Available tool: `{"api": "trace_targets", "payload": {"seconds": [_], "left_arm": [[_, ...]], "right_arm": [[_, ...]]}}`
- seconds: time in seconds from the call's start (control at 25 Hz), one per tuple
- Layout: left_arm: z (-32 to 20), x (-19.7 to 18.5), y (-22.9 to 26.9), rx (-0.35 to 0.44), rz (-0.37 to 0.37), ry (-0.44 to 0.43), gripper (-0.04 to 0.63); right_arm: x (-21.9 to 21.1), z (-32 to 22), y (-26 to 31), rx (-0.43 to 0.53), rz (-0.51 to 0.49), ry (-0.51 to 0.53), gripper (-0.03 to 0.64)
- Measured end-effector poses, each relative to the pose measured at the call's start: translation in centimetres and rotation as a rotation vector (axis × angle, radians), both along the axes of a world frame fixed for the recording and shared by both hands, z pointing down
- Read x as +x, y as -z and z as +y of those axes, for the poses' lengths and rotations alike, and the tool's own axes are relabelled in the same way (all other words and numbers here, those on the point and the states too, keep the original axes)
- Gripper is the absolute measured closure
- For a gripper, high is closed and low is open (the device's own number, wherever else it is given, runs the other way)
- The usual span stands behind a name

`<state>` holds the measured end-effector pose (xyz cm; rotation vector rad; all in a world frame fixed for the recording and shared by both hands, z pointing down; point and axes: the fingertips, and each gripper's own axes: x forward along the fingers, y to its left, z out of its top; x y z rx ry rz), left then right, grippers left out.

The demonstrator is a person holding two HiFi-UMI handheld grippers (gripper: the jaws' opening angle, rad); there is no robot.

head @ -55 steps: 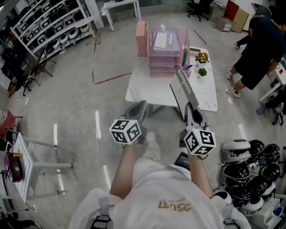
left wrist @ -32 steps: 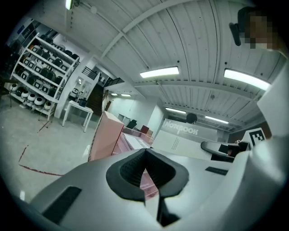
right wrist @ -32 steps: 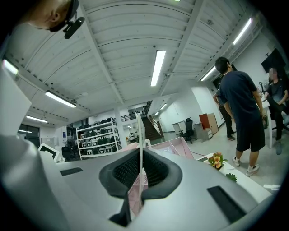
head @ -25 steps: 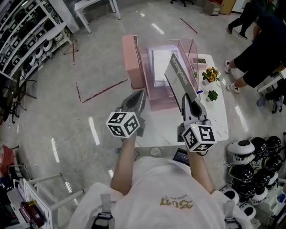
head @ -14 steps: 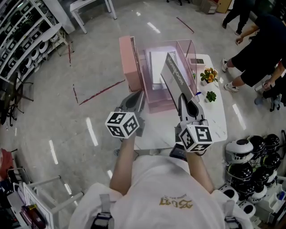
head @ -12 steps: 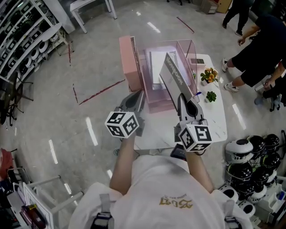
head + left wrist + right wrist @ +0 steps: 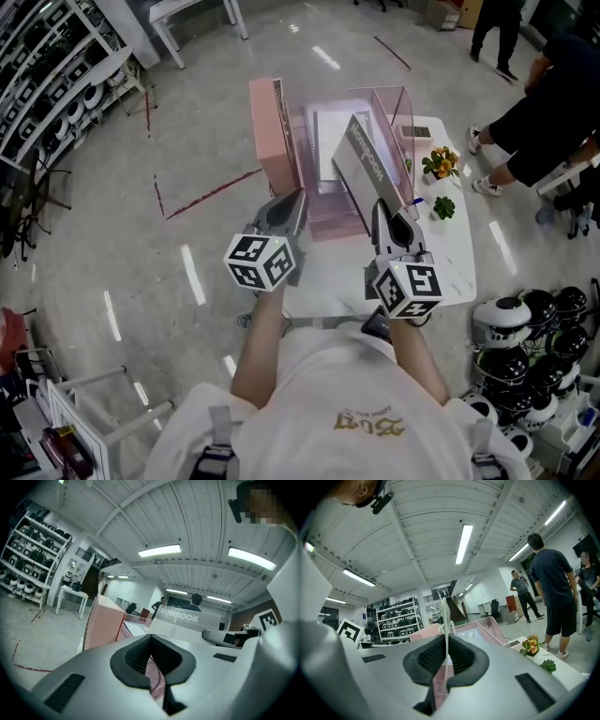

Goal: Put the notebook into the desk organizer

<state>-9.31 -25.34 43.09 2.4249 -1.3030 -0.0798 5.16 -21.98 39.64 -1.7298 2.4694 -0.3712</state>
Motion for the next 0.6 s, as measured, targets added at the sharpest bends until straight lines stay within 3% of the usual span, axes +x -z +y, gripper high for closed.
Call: {"api": "trace_targets", "payload": {"seconds": [0.6], "left_arm": [[-1.6, -0.2, -0.6, -0.008, -0.021, -0.006, 0.580]], "right_arm": [[0.2, -3.3, -1.5, -0.008, 0.029, -0.027, 0.595]]}}
